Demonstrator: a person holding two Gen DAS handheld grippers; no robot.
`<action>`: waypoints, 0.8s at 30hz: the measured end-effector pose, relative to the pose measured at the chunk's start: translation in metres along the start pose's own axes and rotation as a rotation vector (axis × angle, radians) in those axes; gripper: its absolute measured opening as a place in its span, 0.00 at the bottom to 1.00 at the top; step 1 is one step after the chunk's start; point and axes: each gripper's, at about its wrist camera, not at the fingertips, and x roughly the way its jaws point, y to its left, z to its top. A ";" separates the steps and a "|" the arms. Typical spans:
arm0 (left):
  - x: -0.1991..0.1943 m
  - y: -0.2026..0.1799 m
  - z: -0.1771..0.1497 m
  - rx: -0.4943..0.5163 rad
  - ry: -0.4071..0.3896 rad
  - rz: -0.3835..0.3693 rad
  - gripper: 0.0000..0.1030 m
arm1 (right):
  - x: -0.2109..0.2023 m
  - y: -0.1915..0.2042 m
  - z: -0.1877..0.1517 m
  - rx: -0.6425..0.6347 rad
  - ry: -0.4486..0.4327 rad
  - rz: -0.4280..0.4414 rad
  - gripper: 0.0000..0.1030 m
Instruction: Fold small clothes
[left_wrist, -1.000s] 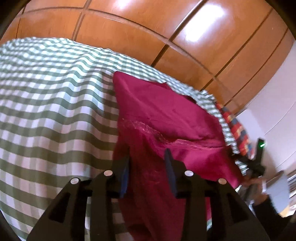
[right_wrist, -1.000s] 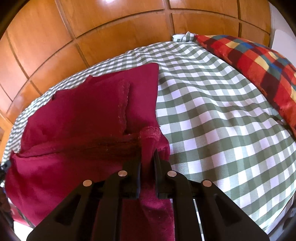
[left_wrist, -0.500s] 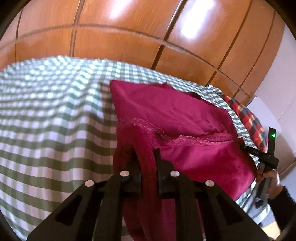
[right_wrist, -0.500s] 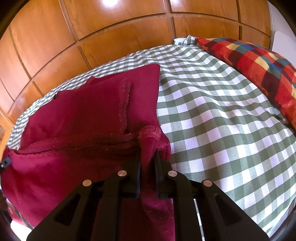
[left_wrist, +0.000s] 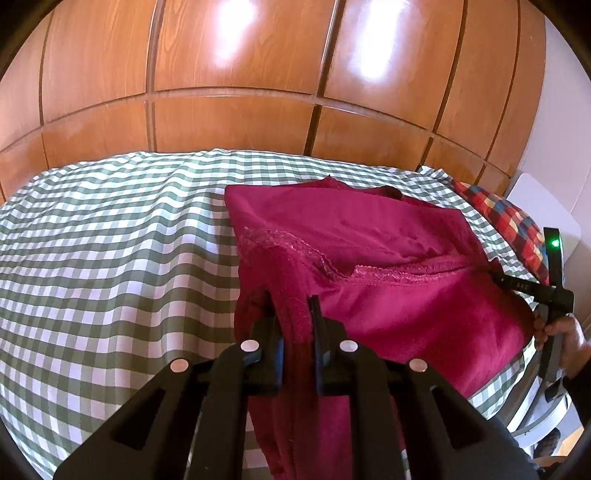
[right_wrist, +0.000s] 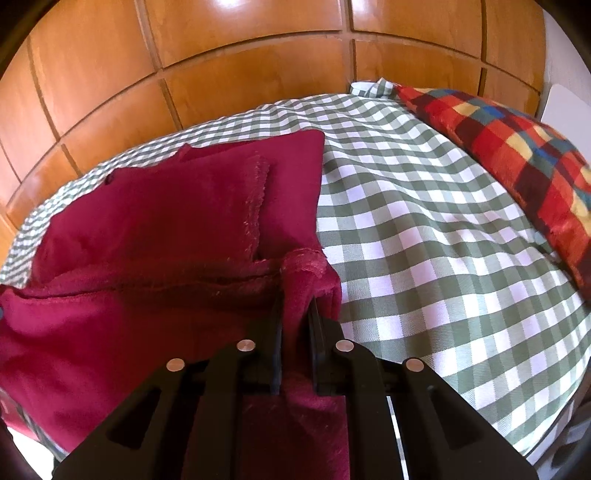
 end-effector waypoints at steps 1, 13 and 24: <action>-0.001 -0.001 -0.001 0.001 -0.001 0.001 0.09 | -0.002 0.001 0.000 -0.004 -0.001 -0.003 0.09; -0.012 -0.006 -0.006 0.014 -0.023 0.017 0.08 | -0.052 0.008 0.011 -0.056 -0.064 0.030 0.09; -0.052 -0.001 0.027 -0.028 -0.131 -0.070 0.07 | -0.100 0.009 0.065 -0.031 -0.199 0.138 0.09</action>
